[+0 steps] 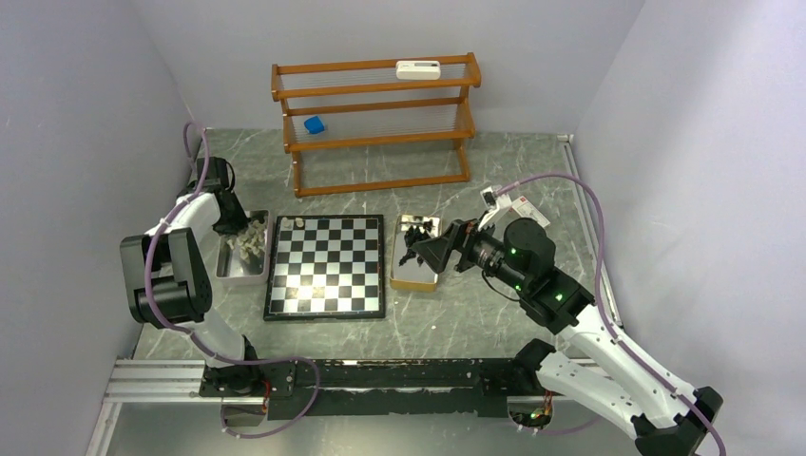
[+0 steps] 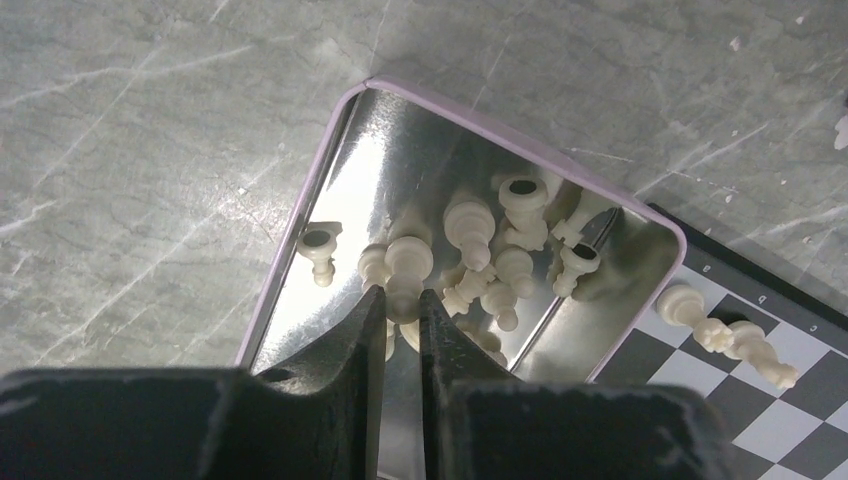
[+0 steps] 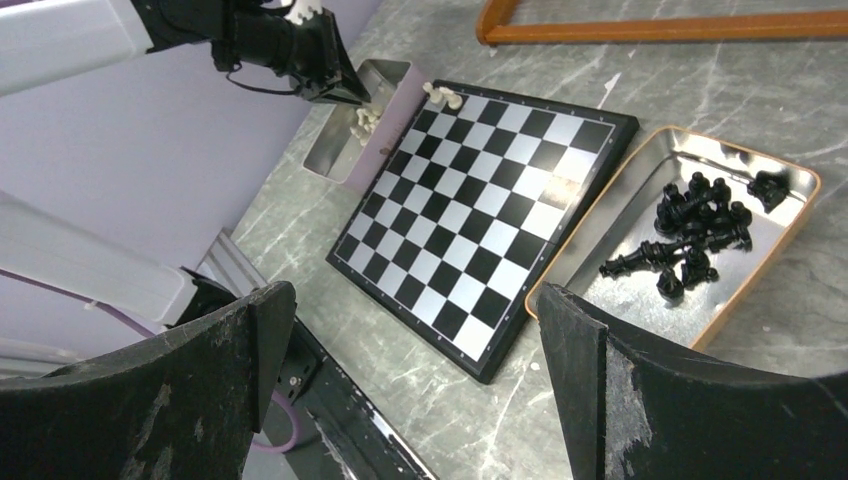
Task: Set up the chess pieces on the board
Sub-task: Pick up the chess piece from the storage box.
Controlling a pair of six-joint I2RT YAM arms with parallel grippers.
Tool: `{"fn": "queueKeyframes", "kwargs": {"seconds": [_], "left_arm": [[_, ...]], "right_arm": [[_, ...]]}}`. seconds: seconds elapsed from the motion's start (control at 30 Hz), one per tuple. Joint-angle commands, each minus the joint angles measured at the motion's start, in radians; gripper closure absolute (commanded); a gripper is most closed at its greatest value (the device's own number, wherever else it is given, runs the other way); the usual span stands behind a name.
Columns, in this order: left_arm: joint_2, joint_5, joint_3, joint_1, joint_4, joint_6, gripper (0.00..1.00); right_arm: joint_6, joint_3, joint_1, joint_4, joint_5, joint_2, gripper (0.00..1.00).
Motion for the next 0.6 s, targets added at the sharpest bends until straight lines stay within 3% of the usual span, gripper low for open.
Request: {"fn": "queueKeyframes", "kwargs": {"seconds": [0.0,0.57], "left_arm": [[-0.054,-0.020,0.046,0.008,-0.037,-0.005,0.86],[-0.227,-0.012,0.049,-0.029,-0.092,0.014,0.89]], "right_arm": [[-0.011,-0.012,0.004,-0.011,0.008,-0.014,0.04],[-0.004,-0.018,0.003,-0.004,0.003,-0.043,0.04]]}}
